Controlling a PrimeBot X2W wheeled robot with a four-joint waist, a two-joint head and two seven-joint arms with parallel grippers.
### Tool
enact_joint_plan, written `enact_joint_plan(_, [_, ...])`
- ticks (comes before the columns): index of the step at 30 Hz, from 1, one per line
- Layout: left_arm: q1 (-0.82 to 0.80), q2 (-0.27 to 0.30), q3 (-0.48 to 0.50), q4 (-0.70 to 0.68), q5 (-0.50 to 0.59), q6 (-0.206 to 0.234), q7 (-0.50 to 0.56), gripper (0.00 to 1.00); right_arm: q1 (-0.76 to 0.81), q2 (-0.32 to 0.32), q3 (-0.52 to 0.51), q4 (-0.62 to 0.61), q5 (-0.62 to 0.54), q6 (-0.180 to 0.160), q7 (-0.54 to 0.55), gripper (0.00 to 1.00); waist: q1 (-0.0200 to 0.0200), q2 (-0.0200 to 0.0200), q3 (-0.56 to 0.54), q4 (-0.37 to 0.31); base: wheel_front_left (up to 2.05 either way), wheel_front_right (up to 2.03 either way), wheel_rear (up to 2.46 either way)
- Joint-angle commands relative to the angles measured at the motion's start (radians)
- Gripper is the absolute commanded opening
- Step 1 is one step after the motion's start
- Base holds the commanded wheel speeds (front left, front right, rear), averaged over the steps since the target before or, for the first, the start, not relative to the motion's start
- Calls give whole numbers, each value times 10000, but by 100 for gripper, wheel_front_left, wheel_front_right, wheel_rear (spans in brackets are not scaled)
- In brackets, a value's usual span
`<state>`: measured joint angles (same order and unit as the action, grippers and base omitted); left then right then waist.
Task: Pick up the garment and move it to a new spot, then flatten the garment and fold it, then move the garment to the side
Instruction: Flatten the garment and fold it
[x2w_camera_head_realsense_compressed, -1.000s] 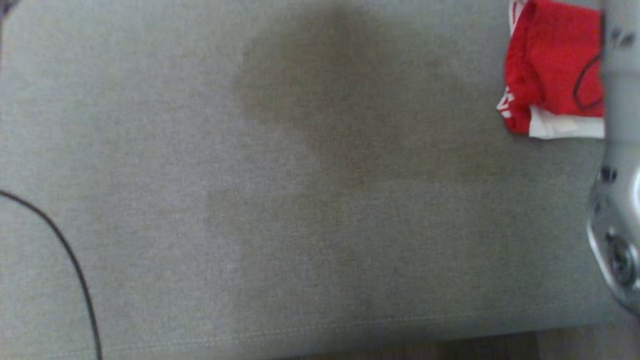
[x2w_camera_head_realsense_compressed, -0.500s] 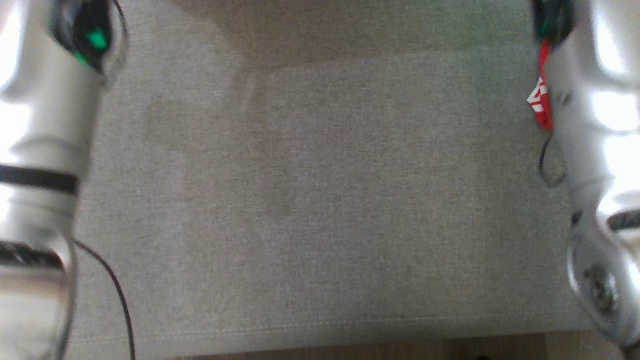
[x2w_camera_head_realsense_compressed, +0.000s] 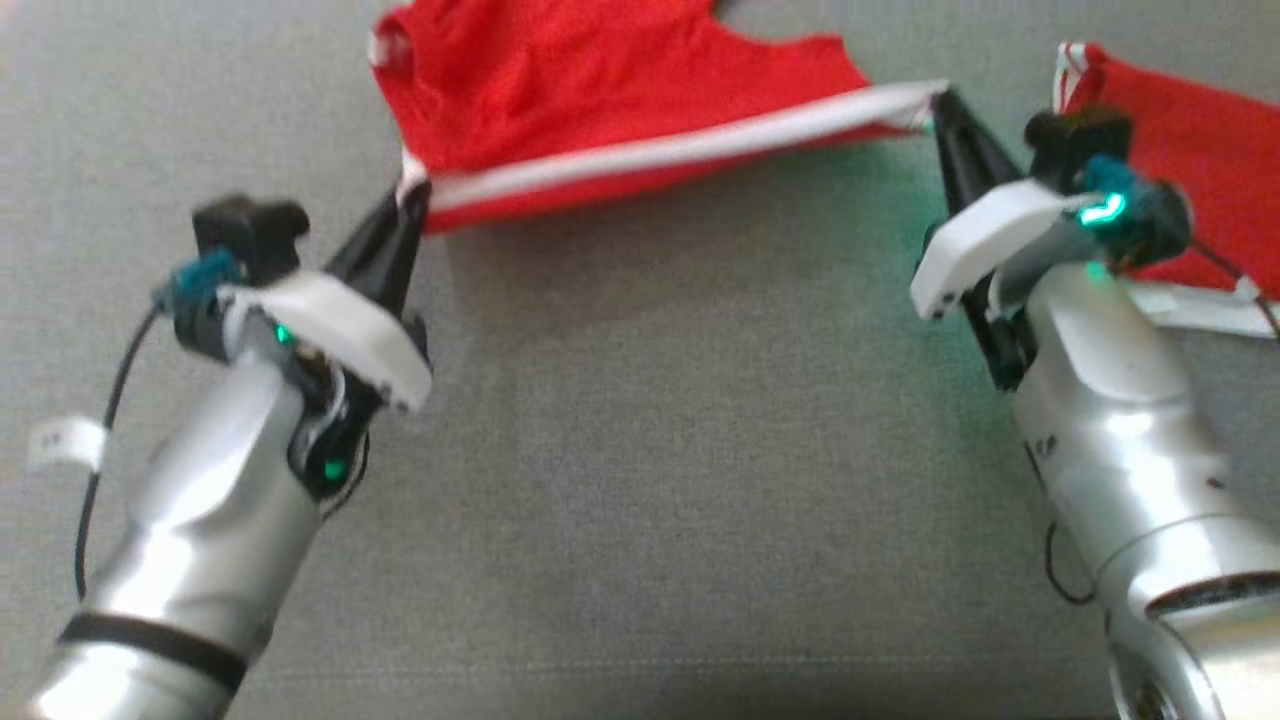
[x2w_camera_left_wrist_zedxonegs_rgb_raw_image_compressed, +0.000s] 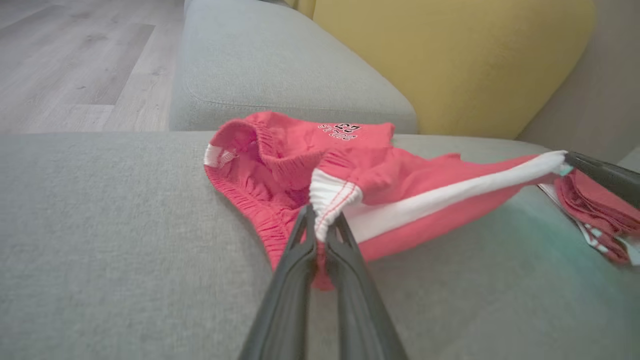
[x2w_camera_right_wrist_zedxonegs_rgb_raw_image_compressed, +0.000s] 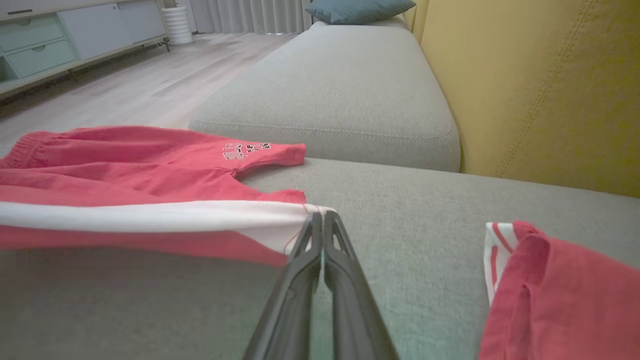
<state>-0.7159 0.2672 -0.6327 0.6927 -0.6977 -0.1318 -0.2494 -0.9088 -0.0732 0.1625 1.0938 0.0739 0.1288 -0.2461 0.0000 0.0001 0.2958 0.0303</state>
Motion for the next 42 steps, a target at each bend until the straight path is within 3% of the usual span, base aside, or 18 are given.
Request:
enact_joint_plan(1, [-195, 520, 276, -384, 83, 14, -123, 0, 29, 94, 294, -149, 128, 19, 17, 0, 0, -1, -414, 38, 0, 0, 0])
enact_joint_plan(11, [1762, 932, -93, -1227, 754, 13, -123, 0, 1341, -804, 2685, -364, 1978, 19, 1220, 0, 0, -1, -1783, -102, 0, 0, 0])
enact_joint_plan(23, [4090, 1048, 133, -2696, 1142, 167, -124, 0, 3900, -3224, 5038, -3606, 4884, 19, 3433, 0, 0, -1, -2885, -321, 0, 0, 0])
enact_joint_plan(29, [5065, 1238, -179, -3563, 1219, 341, -3, 0, 5080, -4409, 5162, -5207, 5792, 19, 4607, 0, 0, -1, -3150, -293, 0, 0, 0])
enact_joint_plan(35, [5875, 1582, -549, -4612, 1009, 402, 807, 0, 6233, -5426, 4657, -7056, 6146, 19, 5758, 0, 0, -1, -3257, -186, 0, 0, 0])
enact_joint_plan(42, [5696, 1708, -254, -5545, 783, 676, 1048, 0, 6200, -5413, 3501, -8656, 5503, 19, 6514, 0, 0, -1, -3063, 44, 0, 0, 0])
